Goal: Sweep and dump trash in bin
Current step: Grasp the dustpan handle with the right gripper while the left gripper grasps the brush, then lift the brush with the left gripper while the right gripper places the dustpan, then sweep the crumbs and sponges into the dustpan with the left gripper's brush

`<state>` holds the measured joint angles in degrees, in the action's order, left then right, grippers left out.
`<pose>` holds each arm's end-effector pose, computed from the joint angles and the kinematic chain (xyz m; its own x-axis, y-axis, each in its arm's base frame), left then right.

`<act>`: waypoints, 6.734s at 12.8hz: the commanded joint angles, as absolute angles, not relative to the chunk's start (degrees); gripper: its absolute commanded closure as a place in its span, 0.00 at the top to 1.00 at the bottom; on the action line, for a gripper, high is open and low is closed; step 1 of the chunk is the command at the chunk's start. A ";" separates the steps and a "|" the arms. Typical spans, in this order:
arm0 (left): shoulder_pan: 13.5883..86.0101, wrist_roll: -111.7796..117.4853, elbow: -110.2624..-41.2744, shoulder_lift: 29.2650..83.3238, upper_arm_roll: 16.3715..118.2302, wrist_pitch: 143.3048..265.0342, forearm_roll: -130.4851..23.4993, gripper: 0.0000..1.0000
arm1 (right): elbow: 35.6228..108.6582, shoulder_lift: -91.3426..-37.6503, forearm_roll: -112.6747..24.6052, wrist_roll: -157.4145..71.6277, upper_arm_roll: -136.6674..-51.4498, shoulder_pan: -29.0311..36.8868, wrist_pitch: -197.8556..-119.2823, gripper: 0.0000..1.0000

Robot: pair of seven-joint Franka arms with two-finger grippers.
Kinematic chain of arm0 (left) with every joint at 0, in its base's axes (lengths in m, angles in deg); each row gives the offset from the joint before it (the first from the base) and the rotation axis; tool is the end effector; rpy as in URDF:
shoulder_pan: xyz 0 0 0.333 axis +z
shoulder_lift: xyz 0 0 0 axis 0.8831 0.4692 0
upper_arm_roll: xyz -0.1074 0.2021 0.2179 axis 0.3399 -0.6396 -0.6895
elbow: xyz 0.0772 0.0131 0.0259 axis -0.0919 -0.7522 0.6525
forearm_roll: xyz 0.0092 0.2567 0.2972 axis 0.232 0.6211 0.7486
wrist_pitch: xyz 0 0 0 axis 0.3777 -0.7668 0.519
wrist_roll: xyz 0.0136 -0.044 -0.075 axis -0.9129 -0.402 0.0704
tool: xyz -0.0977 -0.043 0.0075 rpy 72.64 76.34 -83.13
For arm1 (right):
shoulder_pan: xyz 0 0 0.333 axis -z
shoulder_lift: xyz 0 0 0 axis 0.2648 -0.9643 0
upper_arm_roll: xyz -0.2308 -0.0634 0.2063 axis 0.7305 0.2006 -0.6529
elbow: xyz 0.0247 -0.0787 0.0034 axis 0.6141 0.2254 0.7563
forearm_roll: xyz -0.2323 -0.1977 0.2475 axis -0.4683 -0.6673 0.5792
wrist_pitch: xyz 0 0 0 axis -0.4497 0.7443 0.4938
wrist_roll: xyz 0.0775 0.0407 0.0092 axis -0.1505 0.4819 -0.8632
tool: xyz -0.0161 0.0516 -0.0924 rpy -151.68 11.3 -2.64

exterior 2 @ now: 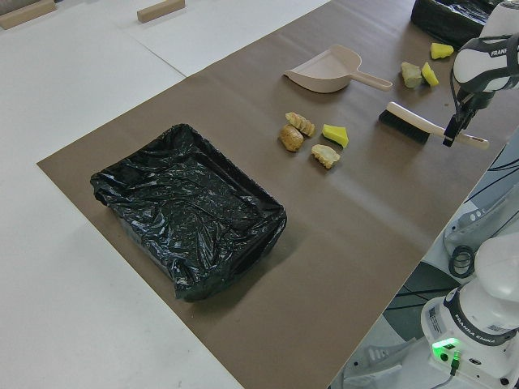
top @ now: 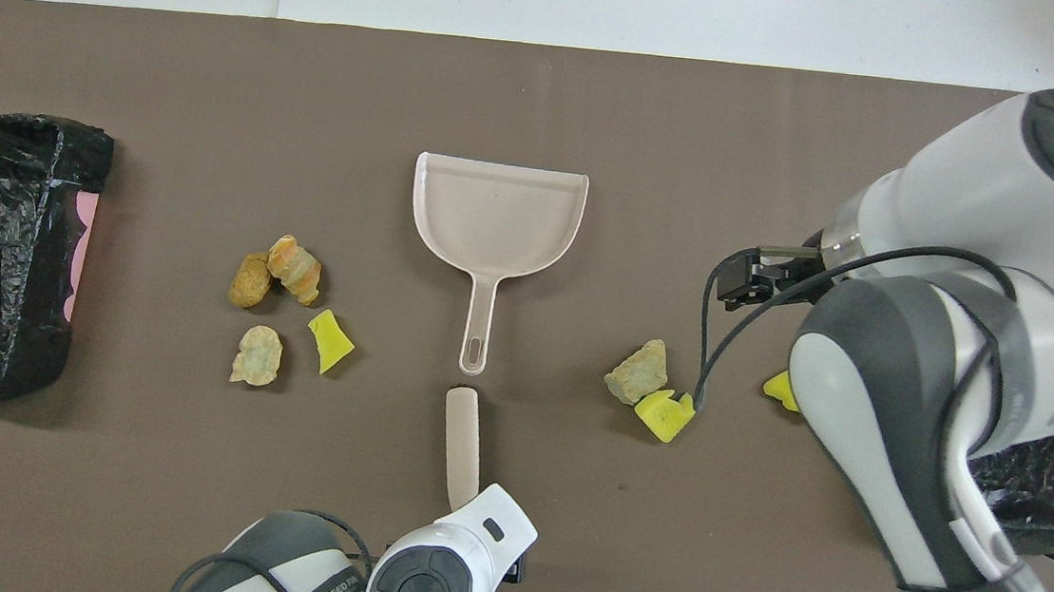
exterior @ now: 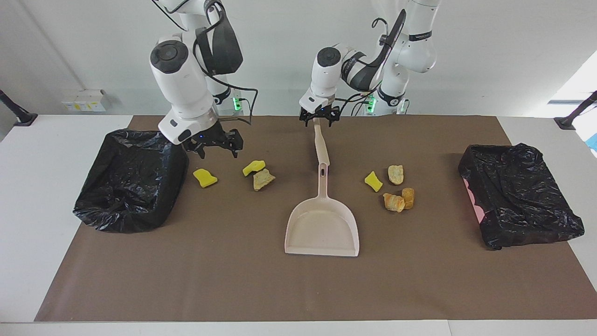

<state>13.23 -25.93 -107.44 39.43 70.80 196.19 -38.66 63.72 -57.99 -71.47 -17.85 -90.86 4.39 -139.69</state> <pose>0.2579 -0.3796 0.3375 0.9888 -0.0722 -0.1307 -0.0681 -0.9971 0.0352 0.5787 0.1575 0.5066 0.9930 -0.0435 -0.1094 -0.0475 -0.9983 -0.0337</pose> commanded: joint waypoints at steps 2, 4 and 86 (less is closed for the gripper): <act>11.66 -26.35 -108.25 38.85 69.72 197.89 -39.61 0.83 | 60.94 -63.03 -70.06 -9.59 -91.08 0.33 -139.23 1.00; 11.65 -26.09 -107.20 39.03 69.63 196.49 -39.61 0.75 | 57.96 -66.37 -69.88 -9.06 -91.08 -2.47 -139.23 1.00; 37.07 11.53 -100.52 41.75 69.37 190.94 -41.62 0.00 | 70.16 -68.93 -88.52 -79.90 -91.08 -13.30 -151.45 0.00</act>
